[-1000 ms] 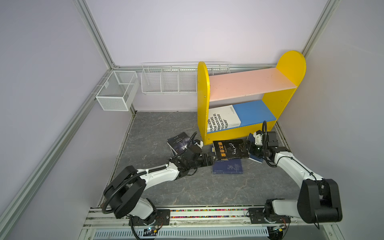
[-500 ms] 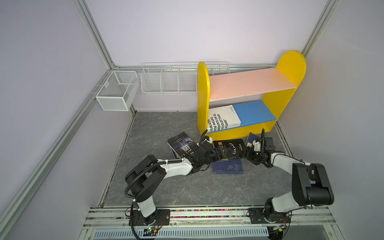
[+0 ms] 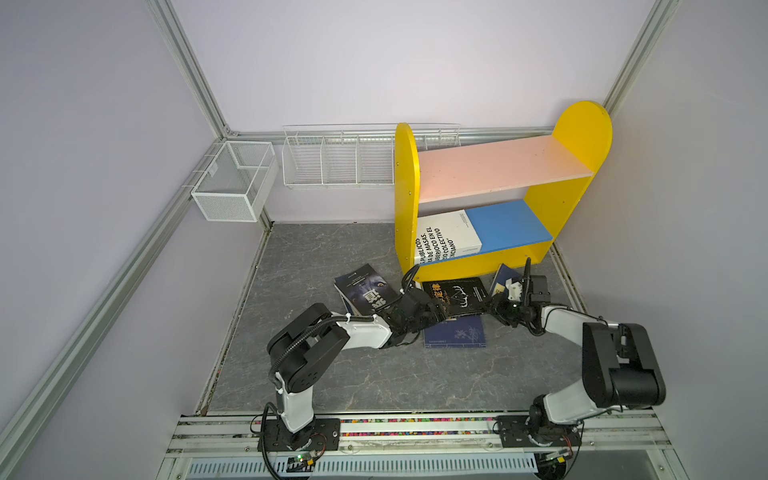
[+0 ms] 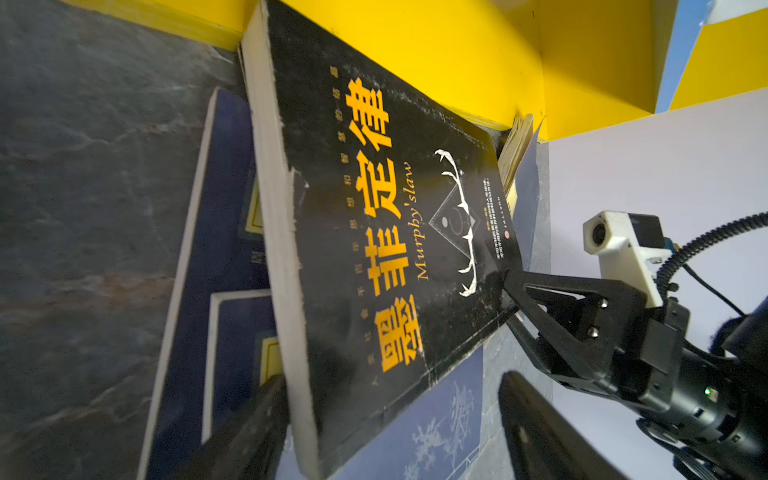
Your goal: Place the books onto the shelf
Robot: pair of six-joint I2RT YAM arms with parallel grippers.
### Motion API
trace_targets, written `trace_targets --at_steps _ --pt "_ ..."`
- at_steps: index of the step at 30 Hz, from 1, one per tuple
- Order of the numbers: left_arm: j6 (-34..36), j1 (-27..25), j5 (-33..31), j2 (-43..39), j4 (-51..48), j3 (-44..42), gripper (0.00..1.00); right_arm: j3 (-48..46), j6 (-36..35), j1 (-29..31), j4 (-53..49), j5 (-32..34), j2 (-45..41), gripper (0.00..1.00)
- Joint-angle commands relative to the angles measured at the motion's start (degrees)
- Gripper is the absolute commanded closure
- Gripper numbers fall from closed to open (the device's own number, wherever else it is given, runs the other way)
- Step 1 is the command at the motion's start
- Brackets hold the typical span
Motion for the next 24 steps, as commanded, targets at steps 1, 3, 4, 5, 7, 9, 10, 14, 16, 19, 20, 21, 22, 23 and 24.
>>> trace_targets --at_steps 1,3,4,5,7,9,10,14,16,19,20,21,22,23,24 --pt "-1.4 0.0 -0.3 2.4 0.0 0.8 0.20 -0.8 2.4 0.6 2.4 -4.8 -0.1 0.69" --pt "-1.3 0.0 -0.1 2.7 -0.1 1.0 0.20 -0.9 3.9 0.6 3.6 -6.0 -0.6 0.71" --pt "-1.2 0.1 -0.1 2.9 0.1 1.2 0.20 -1.3 4.8 0.6 4.9 -6.7 -1.3 0.70" --pt "-1.2 0.0 0.0 2.9 0.3 1.2 0.20 -1.6 5.8 0.6 5.9 -7.0 -2.1 0.70" --pt "-1.4 0.1 0.3 3.3 1.2 1.1 0.20 -2.3 7.5 0.6 7.7 -7.6 -3.9 0.67" --pt "-1.4 0.1 0.5 3.6 1.8 1.4 0.21 -2.4 8.3 0.6 8.3 -7.8 -5.0 0.63" --pt "-1.4 0.1 0.6 3.9 1.9 1.8 0.22 -2.3 8.6 0.6 8.1 -7.8 -5.2 0.61" --pt "-1.5 0.1 1.4 4.8 2.4 3.4 0.23 -2.2 10.8 0.6 9.5 -6.4 -5.0 0.61" --pt "-1.7 0.1 1.2 4.8 2.8 3.7 0.24 -2.2 12.1 0.6 10.9 -5.6 -4.5 0.63" --pt "-1.5 0.1 1.0 4.4 2.9 3.7 0.24 -1.9 13.5 0.6 12.9 -4.7 -2.9 0.66" --pt "-1.4 0.1 1.0 4.3 2.8 3.7 0.24 -1.9 14.0 0.6 13.8 -4.8 -2.4 0.67" --pt "-1.4 0.1 0.8 4.0 2.7 3.5 0.24 -1.9 14.7 0.7 14.7 -4.8 -1.9 0.69" --pt "-1.4 0.1 0.8 4.0 2.9 3.4 0.24 -1.8 15.4 0.7 15.3 -4.8 -1.5 0.70" --pt "-1.5 0.1 0.7 3.8 3.1 3.2 0.24 -1.8 15.9 0.7 15.6 -4.9 -1.3 0.72" --pt "-1.7 0.1 0.7 3.5 3.5 2.7 0.24 -1.6 16.4 0.7 15.6 -4.9 -1.3 0.74"
